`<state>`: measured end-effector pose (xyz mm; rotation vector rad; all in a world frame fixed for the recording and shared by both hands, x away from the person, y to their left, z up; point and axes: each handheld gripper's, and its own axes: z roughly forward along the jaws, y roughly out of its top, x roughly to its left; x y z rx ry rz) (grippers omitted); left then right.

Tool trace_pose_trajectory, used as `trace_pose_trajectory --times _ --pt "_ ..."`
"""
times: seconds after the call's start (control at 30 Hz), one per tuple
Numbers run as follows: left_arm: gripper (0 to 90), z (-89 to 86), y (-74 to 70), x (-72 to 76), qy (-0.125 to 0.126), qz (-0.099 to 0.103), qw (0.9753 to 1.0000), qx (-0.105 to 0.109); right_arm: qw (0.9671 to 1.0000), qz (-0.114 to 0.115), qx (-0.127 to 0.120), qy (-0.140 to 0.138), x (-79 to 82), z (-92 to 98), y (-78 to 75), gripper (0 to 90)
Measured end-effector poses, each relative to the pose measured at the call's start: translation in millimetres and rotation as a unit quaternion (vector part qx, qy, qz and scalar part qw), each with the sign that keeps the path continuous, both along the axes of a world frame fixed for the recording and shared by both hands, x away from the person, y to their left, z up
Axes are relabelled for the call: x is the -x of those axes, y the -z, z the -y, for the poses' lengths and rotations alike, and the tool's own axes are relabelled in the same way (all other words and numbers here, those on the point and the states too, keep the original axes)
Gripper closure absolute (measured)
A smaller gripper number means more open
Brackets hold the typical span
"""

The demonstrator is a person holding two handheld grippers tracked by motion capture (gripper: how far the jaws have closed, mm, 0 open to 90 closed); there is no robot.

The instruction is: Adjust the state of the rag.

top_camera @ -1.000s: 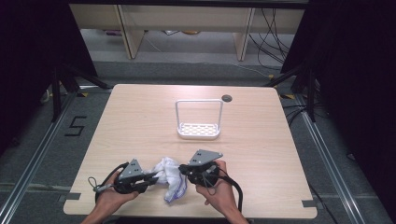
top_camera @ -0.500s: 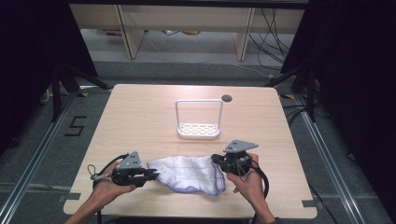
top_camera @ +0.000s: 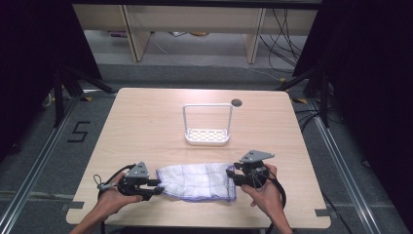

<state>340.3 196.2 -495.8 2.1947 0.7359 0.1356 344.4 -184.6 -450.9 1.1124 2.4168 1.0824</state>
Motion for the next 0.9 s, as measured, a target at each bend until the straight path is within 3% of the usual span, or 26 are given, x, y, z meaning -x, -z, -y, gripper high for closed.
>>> trace_pose_trajectory --times 0.03,0.07,0.2,0.23,0.33,0.4,0.47,0.5,0.53,0.63,0.73,0.8,0.9 --pt "56.4 -1.2 -2.6 -0.3 0.007 0.010 0.9999 -0.010 0.9999 0.003 0.001 -0.010 7.1 -0.9 -0.7 55.0" --pt "54.7 -0.1 -4.4 2.3 0.002 0.010 0.9999 0.001 0.9998 0.005 0.001 -0.018 13.7 -1.7 -0.2 54.7" --pt "47.7 -1.8 -12.1 8.3 0.000 0.032 0.9994 -0.008 0.9992 -0.017 -0.009 -0.034 33.1 -3.7 7.6 52.5" --pt "46.6 -1.2 -12.9 10.4 -0.003 0.035 0.9994 0.000 0.9994 -0.023 -0.008 -0.026 37.6 -4.0 9.1 52.3" --pt "44.8 2.3 -16.2 16.2 0.006 0.048 0.9988 0.005 0.9989 -0.030 -0.002 -0.037 43.8 -3.9 14.5 50.9" --pt "44.8 3.6 -17.0 16.2 0.013 0.055 0.9984 -0.001 0.9990 -0.037 -0.003 -0.025 47.0 -5.6 17.4 50.3" --pt "45.0 9.8 -17.2 19.1 0.016 0.061 0.9980 0.005 0.9988 -0.038 0.003 -0.032 47.2 -5.4 18.3 50.0" --pt "45.4 12.8 -17.9 21.2 0.017 0.057 0.9982 0.003 0.9986 -0.047 0.002 -0.026 48.7 -6.7 19.6 50.0" --pt "45.6 16.5 -17.1 23.2 0.022 0.060 0.9980 0.008 0.9987 -0.043 0.002 -0.025 49.0 -8.0 21.9 50.0" --pt "46.6 23.4 -17.9 27.6 0.044 0.061 0.9972 -0.004 0.9983 -0.041 0.023 -0.034 49.4 -8.1 23.9 50.4" --pt "46.3 27.2 -16.8 29.0 0.052 0.059 0.9969 -0.009 0.9984 -0.043 0.021 -0.031 48.6 -11.4 28.8 50.8" --pt "46.2 27.6 -15.3 28.0 0.052 0.055 0.9971 -0.002 0.9979 -0.046 0.029 -0.037 46.8 -14.1 31.1 51.6" --pt "46.0 25.3 -14.2 26.9 0.041 0.051 0.9978 -0.008 0.9968 -0.040 0.046 -0.051 44.3 -19.1 36.0 66.5"
